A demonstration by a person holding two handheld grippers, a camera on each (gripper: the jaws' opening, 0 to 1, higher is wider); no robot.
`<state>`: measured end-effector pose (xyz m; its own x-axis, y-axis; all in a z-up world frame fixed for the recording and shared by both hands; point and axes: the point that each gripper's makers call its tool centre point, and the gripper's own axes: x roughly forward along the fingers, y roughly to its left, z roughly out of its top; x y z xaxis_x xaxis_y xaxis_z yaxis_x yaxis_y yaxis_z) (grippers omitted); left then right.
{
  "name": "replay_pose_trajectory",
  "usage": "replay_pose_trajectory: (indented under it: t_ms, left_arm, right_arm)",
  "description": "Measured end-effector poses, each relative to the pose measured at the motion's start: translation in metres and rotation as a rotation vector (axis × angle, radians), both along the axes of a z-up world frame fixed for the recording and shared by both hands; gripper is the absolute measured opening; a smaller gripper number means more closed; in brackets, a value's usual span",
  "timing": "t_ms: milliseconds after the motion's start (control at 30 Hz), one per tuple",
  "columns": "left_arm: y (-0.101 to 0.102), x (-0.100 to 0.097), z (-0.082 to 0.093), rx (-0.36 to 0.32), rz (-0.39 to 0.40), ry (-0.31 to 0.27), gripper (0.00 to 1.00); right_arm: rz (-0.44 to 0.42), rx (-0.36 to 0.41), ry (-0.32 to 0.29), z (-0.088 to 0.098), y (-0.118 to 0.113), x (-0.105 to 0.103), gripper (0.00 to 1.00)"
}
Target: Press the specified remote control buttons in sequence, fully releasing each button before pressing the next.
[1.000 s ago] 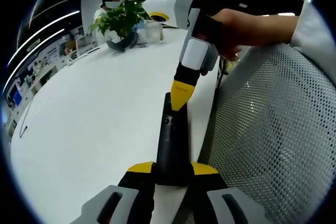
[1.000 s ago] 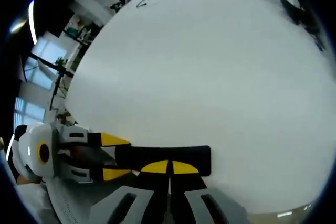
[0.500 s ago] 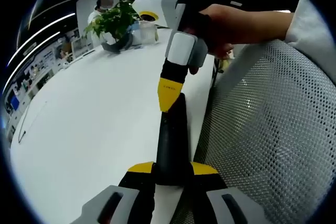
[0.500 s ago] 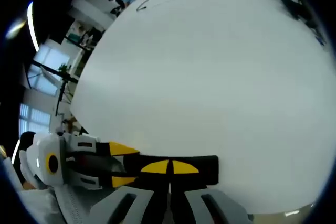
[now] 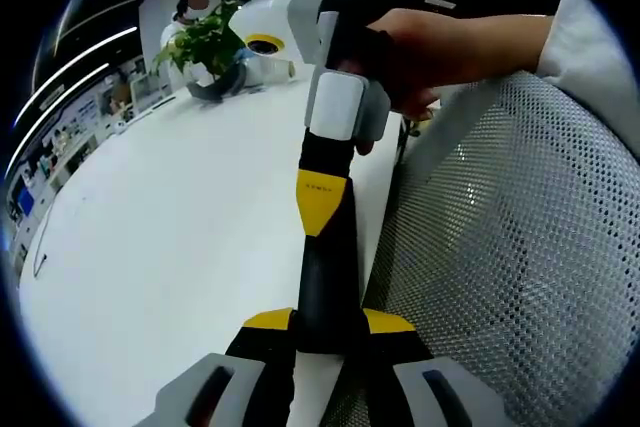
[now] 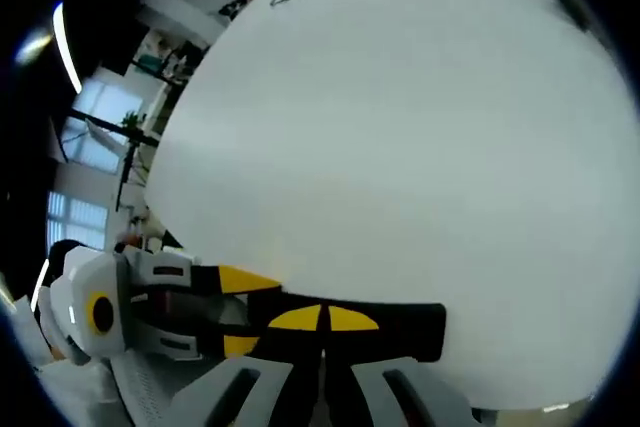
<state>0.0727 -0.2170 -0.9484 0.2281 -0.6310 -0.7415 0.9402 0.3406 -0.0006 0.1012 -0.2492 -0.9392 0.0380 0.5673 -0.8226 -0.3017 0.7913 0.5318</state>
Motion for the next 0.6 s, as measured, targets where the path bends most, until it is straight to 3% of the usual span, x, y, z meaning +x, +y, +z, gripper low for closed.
replay_pose_trajectory:
  t_ms: [367, 600]
  left_arm:
    - [0.0003, 0.0, -0.0004, 0.003, -0.005, -0.005, 0.24]
    - [0.0004, 0.0007, -0.0003, 0.002, -0.002, -0.005, 0.24]
  right_arm:
    - [-0.015, -0.017, -0.007, -0.0025, -0.0007, 0.0016, 0.0]
    - [0.019, -0.054, -0.047, -0.0033, 0.0011, 0.0024, 0.0]
